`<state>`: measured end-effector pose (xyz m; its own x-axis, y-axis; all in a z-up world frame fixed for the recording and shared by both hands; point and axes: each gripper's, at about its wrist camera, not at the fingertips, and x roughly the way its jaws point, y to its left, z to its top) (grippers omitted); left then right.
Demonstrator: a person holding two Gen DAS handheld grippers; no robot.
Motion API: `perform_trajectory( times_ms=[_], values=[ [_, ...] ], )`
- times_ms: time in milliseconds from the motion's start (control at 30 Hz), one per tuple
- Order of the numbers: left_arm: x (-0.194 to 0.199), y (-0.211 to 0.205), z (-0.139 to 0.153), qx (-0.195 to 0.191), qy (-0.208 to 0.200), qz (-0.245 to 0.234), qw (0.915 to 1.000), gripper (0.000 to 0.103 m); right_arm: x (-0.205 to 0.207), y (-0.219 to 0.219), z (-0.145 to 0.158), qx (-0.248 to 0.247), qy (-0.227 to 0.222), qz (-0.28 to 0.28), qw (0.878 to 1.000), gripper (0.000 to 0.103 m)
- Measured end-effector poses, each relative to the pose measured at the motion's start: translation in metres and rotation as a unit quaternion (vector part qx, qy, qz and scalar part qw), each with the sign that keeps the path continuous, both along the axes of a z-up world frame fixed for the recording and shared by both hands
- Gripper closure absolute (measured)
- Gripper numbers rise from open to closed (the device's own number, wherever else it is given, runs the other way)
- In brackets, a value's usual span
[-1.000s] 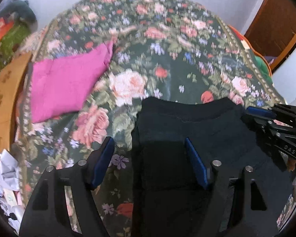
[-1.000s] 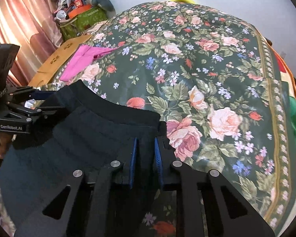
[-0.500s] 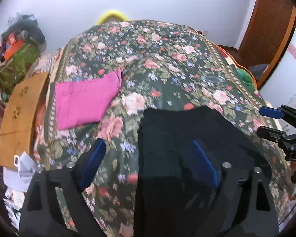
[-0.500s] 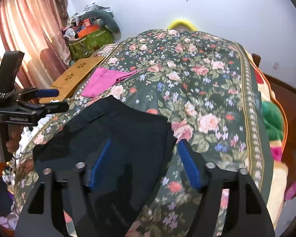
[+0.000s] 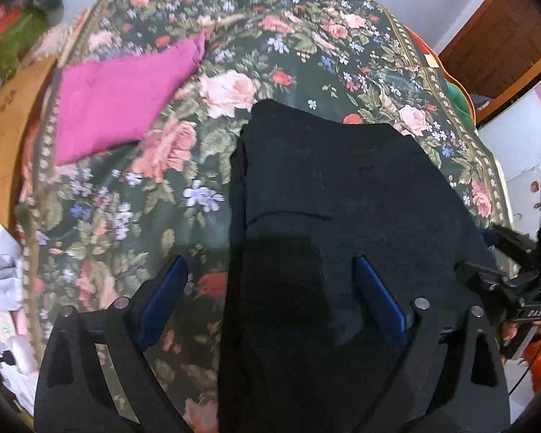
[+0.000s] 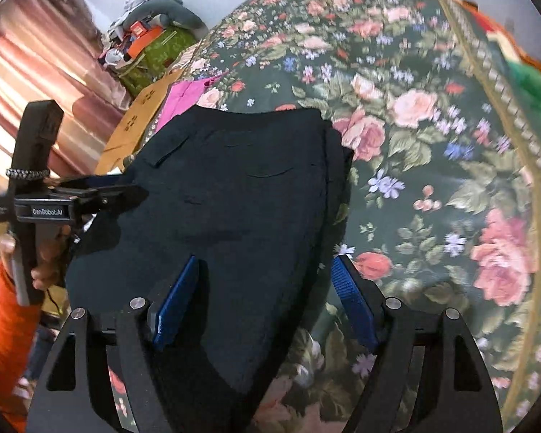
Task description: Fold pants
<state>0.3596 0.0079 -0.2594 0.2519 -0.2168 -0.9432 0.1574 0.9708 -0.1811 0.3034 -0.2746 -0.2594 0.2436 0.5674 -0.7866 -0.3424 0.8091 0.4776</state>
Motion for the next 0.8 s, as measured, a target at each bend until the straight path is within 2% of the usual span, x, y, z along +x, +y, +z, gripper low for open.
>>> perform_trajectory(
  times_ms=[100,200,267,367,433,567,633,700,800],
  values=[
    [0.011,-0.004,-0.009,-0.021,0.024,-0.005,0.9995,0.008,0.010,0.001,-0.010,0.022,0.024,-0.005,0.999,0.029],
    [0.021,-0.005,-0.021,-0.063,0.055,-0.012,0.9964,0.008,0.015,0.005,-0.012,0.031,0.025,0.007,0.999,0.027],
    [0.025,-0.003,-0.023,-0.079,0.062,-0.017,0.9948,0.008,0.017,0.006,-0.013,0.039,0.029,0.011,0.999,0.027],
    [0.028,-0.006,-0.022,-0.085,0.057,-0.025,0.9945,0.013,0.022,0.006,-0.017,0.051,0.040,0.011,0.998,0.039],
    [0.029,-0.009,-0.020,-0.089,0.054,-0.029,0.9941,0.026,0.026,0.010,-0.017,0.050,0.046,0.018,0.998,0.051],
    [0.029,-0.014,-0.016,-0.080,0.038,-0.032,0.9955,0.037,0.030,0.013,-0.014,0.054,0.060,0.027,0.996,0.068],
    [0.026,-0.010,-0.010,-0.071,0.028,-0.025,0.9968,0.056,0.028,0.016,-0.007,0.045,0.048,0.033,0.997,0.076],
    [0.024,-0.002,-0.001,-0.081,0.017,-0.016,0.9964,0.067,0.024,0.021,0.003,0.029,0.023,0.042,0.998,0.078],
    [0.018,0.004,0.012,-0.087,0.000,-0.019,0.9961,0.071,0.019,0.030,0.020,0.017,-0.008,0.056,0.998,0.080]
  ],
)
